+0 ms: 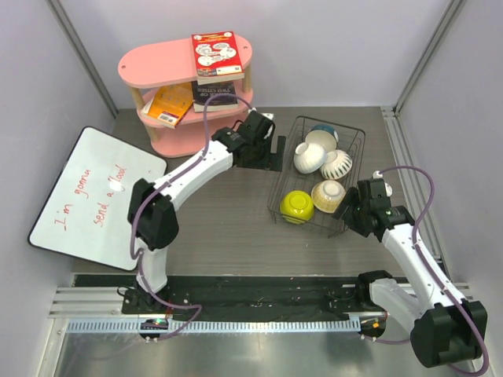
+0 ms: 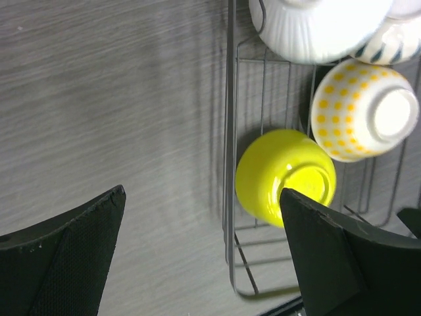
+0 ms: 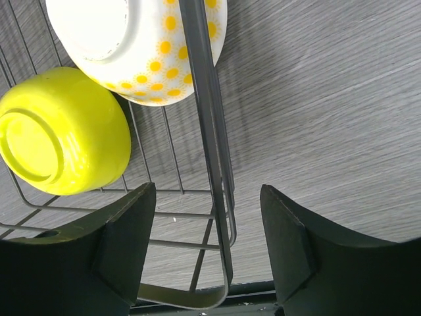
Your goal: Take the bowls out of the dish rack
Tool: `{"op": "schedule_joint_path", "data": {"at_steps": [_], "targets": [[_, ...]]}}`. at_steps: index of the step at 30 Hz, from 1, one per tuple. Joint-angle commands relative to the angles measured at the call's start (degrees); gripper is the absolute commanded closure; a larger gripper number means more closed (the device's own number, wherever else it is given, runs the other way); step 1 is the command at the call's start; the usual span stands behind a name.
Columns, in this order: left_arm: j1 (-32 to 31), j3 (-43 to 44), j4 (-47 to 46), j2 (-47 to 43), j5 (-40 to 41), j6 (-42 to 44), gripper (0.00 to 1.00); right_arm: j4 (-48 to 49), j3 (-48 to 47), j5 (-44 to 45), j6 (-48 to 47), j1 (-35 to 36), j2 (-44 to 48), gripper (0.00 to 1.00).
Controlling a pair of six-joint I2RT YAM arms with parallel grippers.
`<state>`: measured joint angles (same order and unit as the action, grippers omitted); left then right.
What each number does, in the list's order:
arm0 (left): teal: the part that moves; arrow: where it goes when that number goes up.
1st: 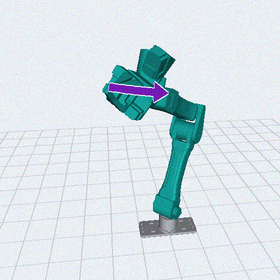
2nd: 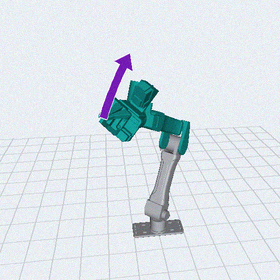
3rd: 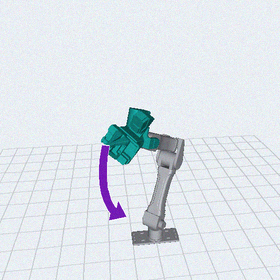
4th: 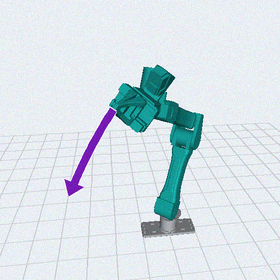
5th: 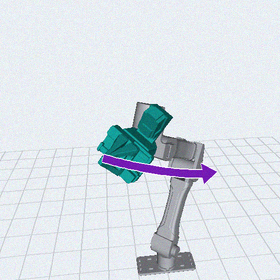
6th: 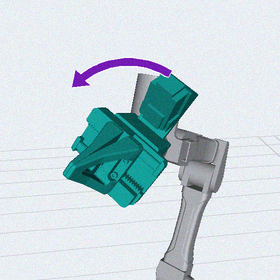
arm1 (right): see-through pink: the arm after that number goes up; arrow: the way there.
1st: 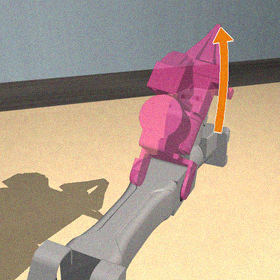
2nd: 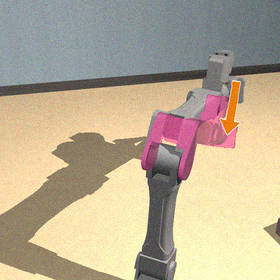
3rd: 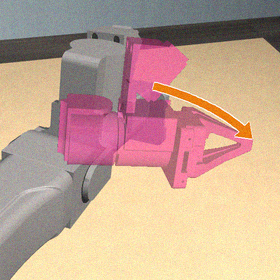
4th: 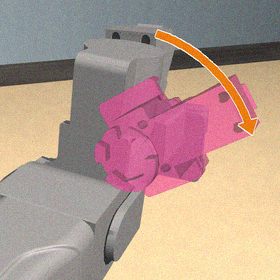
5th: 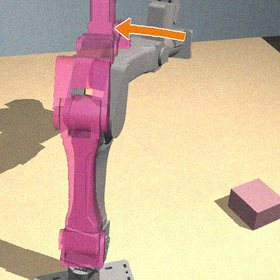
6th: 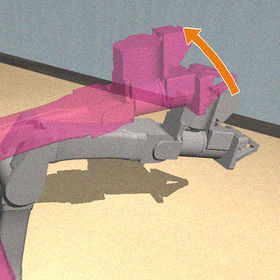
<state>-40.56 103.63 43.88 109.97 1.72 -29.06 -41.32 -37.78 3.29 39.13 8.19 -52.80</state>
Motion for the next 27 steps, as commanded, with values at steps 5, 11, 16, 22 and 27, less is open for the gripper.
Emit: {"op": "schedule_joint_path", "data": {"at_steps": [5, 11, 16, 22, 27], "targets": [[-0.40, 13.14, 2.53, 14.11, 1.10, 2.96, 0.00, -1.30, -3.00, 0.58, -1.08, -0.01, 3.22, 0.29], [-0.49, 17.83, 5.08, 20.46, 0.57, 1.82, 0.07, -2.27, -2.92, 1.55, -1.08, -0.10, 4.19, 0.29], [-0.58, 8.79, 1.04, 16.86, 1.88, 0.15, 0.26, -1.92, -2.30, 1.46, -0.90, -0.01, 3.23, 0.30], [-1.28, -2.20, -2.92, 10.00, 1.97, -1.61, 0.43, 0.01, -1.77, 0.67, -0.46, -0.01, 1.91, 0.32], [-3.91, -6.60, -0.90, 6.75, 4.96, -1.70, 0.72, 0.80, -1.34, -0.13, -0.11, -0.01, 1.47, 0.35]]}}
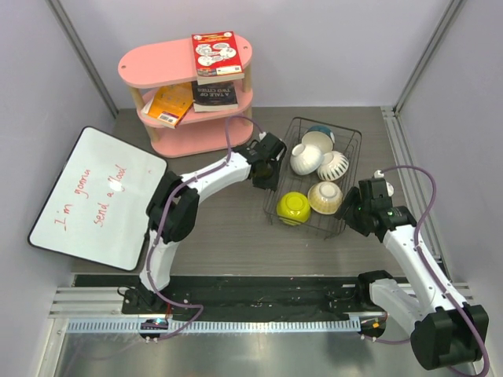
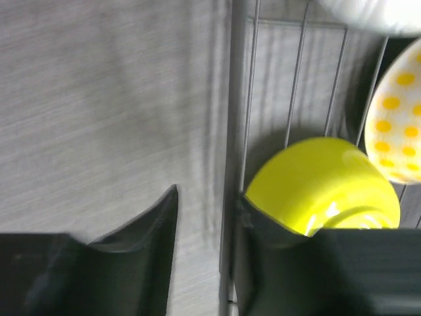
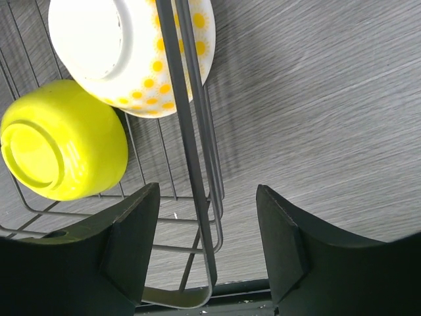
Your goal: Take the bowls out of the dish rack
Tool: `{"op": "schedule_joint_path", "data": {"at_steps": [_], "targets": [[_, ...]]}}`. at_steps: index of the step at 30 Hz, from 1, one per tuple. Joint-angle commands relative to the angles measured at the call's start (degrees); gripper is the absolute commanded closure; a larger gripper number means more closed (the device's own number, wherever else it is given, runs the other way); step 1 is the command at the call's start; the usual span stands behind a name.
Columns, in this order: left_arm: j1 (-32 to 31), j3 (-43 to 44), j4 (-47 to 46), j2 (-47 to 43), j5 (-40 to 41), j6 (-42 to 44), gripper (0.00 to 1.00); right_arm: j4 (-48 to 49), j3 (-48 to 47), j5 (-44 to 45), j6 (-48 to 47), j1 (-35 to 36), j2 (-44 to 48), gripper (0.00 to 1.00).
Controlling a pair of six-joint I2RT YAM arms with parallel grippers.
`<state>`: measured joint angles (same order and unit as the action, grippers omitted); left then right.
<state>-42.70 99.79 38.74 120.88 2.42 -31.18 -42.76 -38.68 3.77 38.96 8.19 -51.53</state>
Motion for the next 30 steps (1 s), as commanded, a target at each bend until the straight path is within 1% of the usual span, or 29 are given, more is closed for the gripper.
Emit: {"op": "schedule_joint_path", "data": {"at_steps": [1, 2, 3, 4, 8, 12, 15, 17, 19, 20, 21, 23, 25, 30], "targets": [[-2.47, -3.28, 4.59, -5.12, 5.13, 0.33, 0.81, 2.25, -0.26, -0.61, 0.15, -0.01, 0.37, 0.35], [-2.91, -3.98, 5.63, -5.48, 7.23, 0.16, 0.87, 2.33, -0.09, -0.61, 0.24, -0.01, 0.72, 0.35], [-3.27, -4.51, 6.25, -5.91, 7.95, -0.46, 1.00, 2.51, 0.26, -0.52, 0.33, -0.01, 0.90, 0.35], [-3.70, -5.30, 6.35, -6.96, 8.22, -1.85, 1.00, 2.60, 0.44, -0.78, 0.33, -0.01, 1.08, 0.35], [-4.58, -13.28, 3.63, -11.26, 8.30, -4.94, 1.00, 2.95, 0.79, -0.87, 0.42, -0.01, 0.99, 0.35], [-5.38, -20.49, 2.39, -16.19, 9.80, -8.80, 1.00, 3.65, -0.26, 0.88, 0.24, -0.01, 0.55, 0.35], [-5.99, -25.95, 1.86, -21.01, 11.82, -11.97, 1.00, 5.40, -0.70, 1.33, -0.20, -0.01, -1.11, 0.36], [-6.61, -29.46, 1.52, -23.22, 13.31, -14.51, 1.00, 6.46, -0.87, 1.15, -0.38, -0.01, -3.83, 0.36], [-7.05, -32.62, 1.34, -26.21, 14.63, -15.84, 1.00, 8.04, -1.23, 0.10, -0.46, -0.01, -6.72, 0.41], [-7.22, -33.51, 1.42, -27.27, 15.16, -16.63, 1.00, 8.74, -1.31, -0.34, -0.46, 0.08, -7.61, 0.42], [-7.31, -34.48, 1.34, -29.02, 15.34, -17.76, 1.00, 10.14, -1.40, -1.21, -0.46, 0.08, -8.49, 0.46], [-7.31, -36.76, 1.25, -30.52, 16.30, -18.48, 1.00, 11.12, -2.01, -1.83, -0.55, 0.16, -10.77, 0.49], [-7.31, -38.17, 1.34, -32.10, 17.35, -18.83, 1.00, 11.82, -2.63, -2.27, -0.90, 0.43, -12.01, 0.51], [-7.31, -37.65, 4.93, -32.55, 21.05, -18.92, 1.00, 12.53, -3.86, -2.10, -0.03, 2.35, -13.07, 0.55]]}}
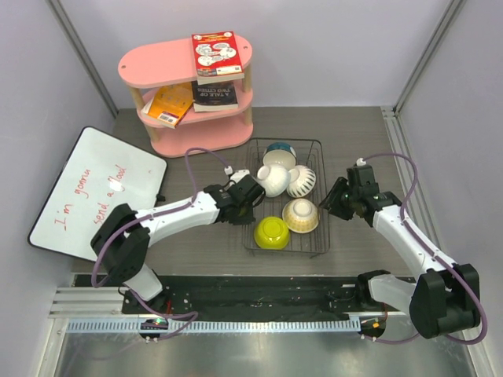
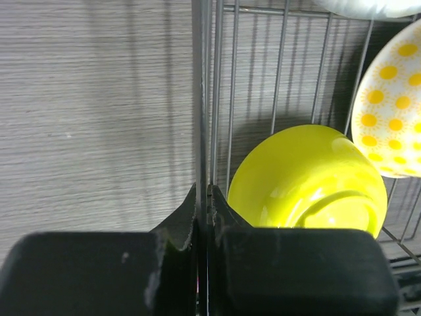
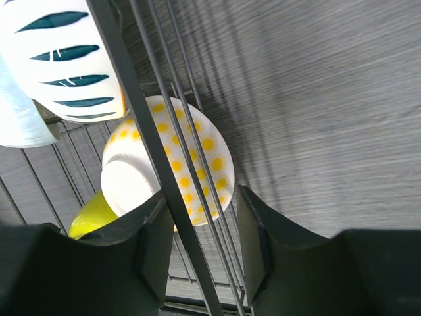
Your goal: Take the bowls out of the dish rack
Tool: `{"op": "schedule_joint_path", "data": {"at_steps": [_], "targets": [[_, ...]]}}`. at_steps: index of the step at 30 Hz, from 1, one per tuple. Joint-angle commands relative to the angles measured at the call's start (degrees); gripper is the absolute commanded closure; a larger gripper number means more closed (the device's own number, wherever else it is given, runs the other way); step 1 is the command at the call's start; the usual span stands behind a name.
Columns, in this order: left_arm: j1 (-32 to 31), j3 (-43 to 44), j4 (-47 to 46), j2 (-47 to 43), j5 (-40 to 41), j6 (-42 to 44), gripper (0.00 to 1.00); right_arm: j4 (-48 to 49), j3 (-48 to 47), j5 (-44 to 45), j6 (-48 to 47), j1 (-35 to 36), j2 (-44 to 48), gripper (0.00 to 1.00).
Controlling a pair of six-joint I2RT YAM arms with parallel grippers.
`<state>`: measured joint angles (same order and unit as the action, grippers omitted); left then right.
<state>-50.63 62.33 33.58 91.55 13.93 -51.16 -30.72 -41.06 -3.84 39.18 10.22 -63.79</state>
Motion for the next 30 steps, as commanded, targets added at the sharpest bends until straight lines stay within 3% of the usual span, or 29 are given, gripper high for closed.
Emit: {"op": "schedule_joint_path", "data": {"at_steps": [1, 15, 21, 23, 24, 25, 26, 30], "targets": [[0.62, 0.25, 11.32, -2.96, 9.71, 0.45, 1.00, 0.57, -1.57, 5.77, 0.02, 0.76, -0.90, 0.56], [1.50, -2.03, 14.40, -7.43, 11.91, -2.63, 1.00, 2.95, -1.48, 9.55, 5.29, 10.35, -4.06, 0.57], [3.52, -4.75, 14.23, -10.60, 11.91, -2.81, 1.00, 2.86, -2.88, 9.46, 4.77, 11.40, -5.56, 0.46], [3.87, -4.84, 14.93, -11.30, 12.25, -2.72, 0.89, 1.55, -3.76, 9.90, 3.89, 11.49, -5.29, 0.34], [3.96, -4.76, 15.28, -11.39, 12.95, -2.81, 0.76, 1.02, -4.03, 10.60, 3.54, 11.49, -4.42, 0.31], [4.14, -4.76, 16.07, -11.39, 13.57, -2.90, 0.48, 0.58, -4.29, 12.08, 3.10, 11.49, -3.89, 0.29], [4.40, -4.67, 16.51, -11.30, 14.01, -2.98, 0.38, -0.56, -4.99, 12.97, 2.14, 11.49, -3.45, 0.26], [5.54, -4.41, 17.65, -10.95, 14.72, -2.98, 0.24, -5.65, -8.94, 17.10, -0.58, 11.58, -0.90, 0.25]]}}
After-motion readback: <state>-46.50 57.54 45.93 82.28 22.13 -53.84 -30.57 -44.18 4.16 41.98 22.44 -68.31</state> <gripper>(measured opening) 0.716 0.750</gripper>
